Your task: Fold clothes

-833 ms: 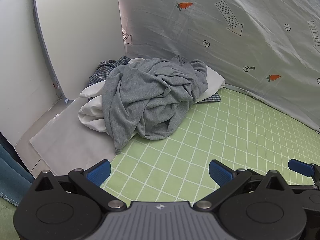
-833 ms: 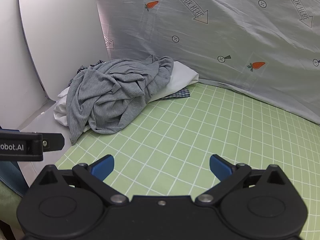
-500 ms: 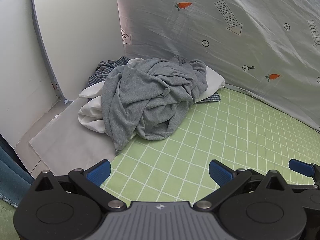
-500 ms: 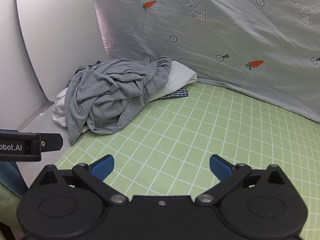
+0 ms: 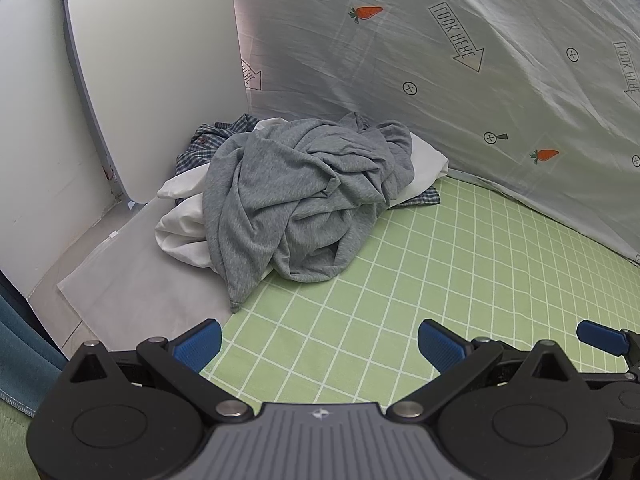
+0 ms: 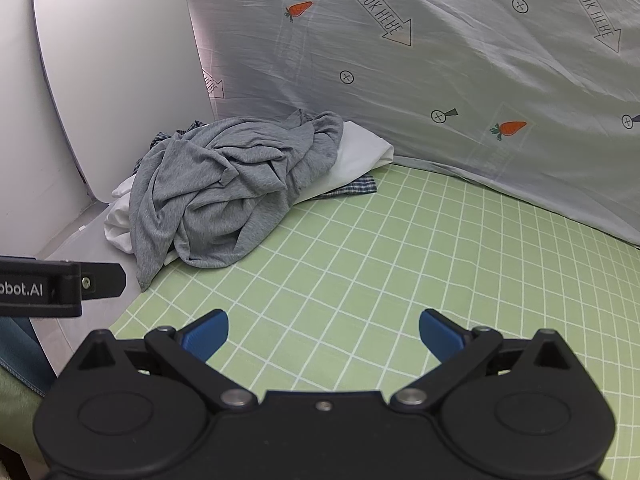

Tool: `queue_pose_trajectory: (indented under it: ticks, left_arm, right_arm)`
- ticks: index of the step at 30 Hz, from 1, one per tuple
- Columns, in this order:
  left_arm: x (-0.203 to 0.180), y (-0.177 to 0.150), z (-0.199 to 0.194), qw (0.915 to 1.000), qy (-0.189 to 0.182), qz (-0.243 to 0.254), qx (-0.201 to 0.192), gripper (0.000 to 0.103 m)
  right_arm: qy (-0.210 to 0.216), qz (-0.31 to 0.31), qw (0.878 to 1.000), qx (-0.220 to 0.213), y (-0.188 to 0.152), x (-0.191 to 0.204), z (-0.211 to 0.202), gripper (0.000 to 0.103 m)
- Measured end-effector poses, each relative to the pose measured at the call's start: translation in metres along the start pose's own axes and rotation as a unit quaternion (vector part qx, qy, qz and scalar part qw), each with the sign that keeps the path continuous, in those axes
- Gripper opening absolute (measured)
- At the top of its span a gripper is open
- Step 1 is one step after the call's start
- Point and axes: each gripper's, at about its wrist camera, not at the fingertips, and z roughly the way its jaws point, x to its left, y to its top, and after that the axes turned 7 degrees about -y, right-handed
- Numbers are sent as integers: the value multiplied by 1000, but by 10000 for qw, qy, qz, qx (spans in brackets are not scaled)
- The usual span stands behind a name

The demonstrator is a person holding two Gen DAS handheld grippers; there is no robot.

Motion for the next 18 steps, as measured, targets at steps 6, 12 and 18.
queue_pose_trajectory:
  ticks: [6, 12, 18]
  left_arm:
    - [0, 1, 0, 10000, -8, 15, 15, 103]
    - [1, 0, 0, 10000, 7, 3, 1, 103]
    - [1, 1, 0, 10000, 5, 24, 10, 103]
  right_arm:
    - [3, -10, 10000, -1, -1, 2, -1, 103]
    - [-23, -4, 10000, 7, 1, 2, -2, 103]
    - [-34, -5, 10000, 24, 2, 0, -2, 103]
